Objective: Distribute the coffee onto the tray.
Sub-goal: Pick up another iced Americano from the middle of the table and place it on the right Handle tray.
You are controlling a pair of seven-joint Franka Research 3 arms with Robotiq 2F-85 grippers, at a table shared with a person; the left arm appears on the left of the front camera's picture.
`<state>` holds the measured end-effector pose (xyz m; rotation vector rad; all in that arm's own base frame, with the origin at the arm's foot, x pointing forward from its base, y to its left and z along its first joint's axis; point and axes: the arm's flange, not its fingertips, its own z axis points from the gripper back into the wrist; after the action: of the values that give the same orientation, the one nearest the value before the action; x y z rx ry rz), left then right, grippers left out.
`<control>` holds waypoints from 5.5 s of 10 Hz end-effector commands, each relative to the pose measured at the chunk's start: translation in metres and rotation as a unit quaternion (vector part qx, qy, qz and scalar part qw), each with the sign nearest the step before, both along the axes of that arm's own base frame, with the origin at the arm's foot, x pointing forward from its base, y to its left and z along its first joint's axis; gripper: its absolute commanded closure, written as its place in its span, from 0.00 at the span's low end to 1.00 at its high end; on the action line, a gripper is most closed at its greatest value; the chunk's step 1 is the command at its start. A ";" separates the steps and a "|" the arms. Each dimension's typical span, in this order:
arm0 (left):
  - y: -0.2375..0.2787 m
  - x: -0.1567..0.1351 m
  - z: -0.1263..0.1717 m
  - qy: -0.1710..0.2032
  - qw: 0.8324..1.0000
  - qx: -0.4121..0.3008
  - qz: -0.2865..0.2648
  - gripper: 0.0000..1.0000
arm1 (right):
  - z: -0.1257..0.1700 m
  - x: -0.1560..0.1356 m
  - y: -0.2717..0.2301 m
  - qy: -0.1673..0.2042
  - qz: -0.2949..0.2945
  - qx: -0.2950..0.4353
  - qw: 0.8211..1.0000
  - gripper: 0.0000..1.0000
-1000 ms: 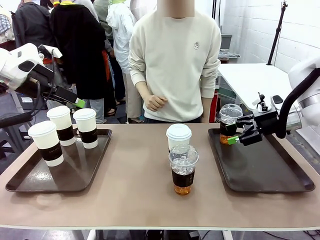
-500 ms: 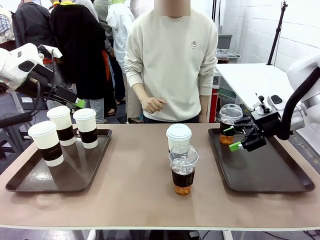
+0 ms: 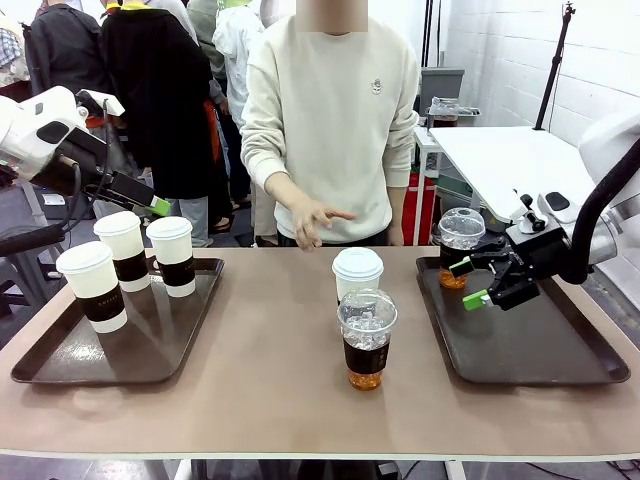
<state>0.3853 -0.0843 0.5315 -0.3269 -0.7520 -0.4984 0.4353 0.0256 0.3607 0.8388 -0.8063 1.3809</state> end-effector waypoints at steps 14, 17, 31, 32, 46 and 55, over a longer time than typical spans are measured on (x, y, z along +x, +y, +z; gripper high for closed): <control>0.001 0.001 -0.002 0.001 1.000 -0.006 0.001 0.00 | -0.012 -0.011 0.011 0.003 0.007 0.007 1.000 0.00; 0.001 0.001 -0.002 0.001 1.000 -0.006 0.001 0.00 | -0.014 -0.010 0.012 0.006 0.008 0.007 1.000 0.00; 0.001 0.001 -0.002 0.001 1.000 -0.006 0.001 0.00 | -0.071 -0.027 0.058 0.010 0.017 0.100 0.995 0.00; 0.001 0.001 -0.002 0.001 1.000 -0.006 0.001 0.00 | -0.071 -0.027 0.058 0.010 0.017 0.100 0.995 0.00; 0.001 0.001 -0.002 0.001 1.000 -0.006 0.001 0.00 | -0.122 -0.024 0.107 0.027 0.034 0.144 0.989 0.00; 0.001 0.001 -0.002 0.001 1.000 -0.006 0.001 0.00 | -0.125 -0.026 0.137 0.043 0.076 0.155 0.984 0.00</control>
<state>0.3852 -0.0844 0.5315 -0.3268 -0.7520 -0.4985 0.4049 0.1555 0.2385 1.1942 -0.9091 1.3542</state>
